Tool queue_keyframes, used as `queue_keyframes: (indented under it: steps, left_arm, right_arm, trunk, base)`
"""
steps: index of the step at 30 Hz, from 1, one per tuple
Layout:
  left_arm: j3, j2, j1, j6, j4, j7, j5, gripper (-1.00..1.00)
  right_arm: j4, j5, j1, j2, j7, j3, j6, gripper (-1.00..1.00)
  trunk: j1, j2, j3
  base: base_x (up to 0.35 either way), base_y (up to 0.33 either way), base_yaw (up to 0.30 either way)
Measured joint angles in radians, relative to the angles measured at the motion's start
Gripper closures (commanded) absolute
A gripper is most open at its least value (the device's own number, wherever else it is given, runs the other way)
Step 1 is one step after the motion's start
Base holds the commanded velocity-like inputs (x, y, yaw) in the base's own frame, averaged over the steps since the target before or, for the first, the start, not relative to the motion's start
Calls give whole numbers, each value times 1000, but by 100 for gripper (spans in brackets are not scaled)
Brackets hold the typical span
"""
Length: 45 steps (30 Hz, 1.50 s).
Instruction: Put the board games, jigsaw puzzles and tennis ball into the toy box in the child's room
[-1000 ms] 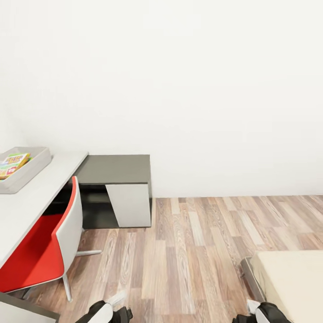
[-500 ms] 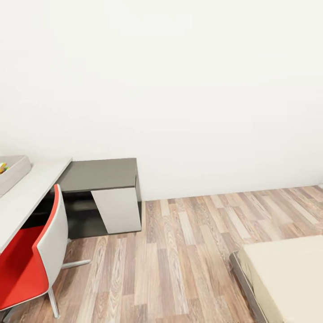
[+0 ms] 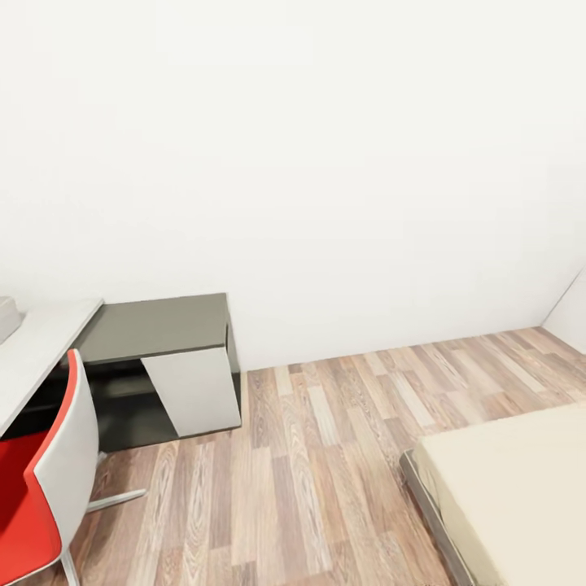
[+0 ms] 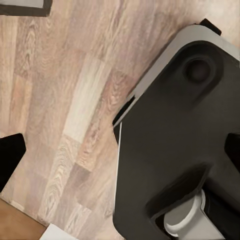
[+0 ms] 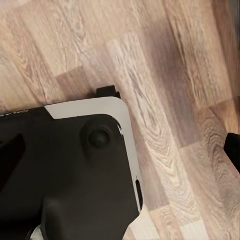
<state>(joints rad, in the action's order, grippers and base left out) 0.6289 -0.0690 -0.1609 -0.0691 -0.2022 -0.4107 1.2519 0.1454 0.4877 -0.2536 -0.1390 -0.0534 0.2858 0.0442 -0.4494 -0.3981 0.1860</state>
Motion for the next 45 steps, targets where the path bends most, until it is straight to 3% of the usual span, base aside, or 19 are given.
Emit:
queue_keyframes:
  steps: [6,17,28,45]
  left_arm:
    - [-2,0,64,62,15,1,-6,-100]
    - [-4,6,135,94,25,0,-8,-100]
    - [-4,6,146,97,27,-1,-9,-100]
    - [-4,7,149,98,27,-1,-9,-100]
  right_arm:
    - [-26,2,44,5,8,-2,-93,-100]
    - [-42,4,101,19,10,-2,-135,-100]
    - [-44,4,118,61,11,-1,-142,-100]
    - [-45,3,121,69,12,-3,-143,-100]
  trunk:
    - [0,0,-4]
    - [0,0,-5]
    - [0,0,-6]
    - [0,0,-6]
  base:
    - [0,0,-72]
    - [0,0,-20]
    - [0,0,-3]
    - [0,0,0]
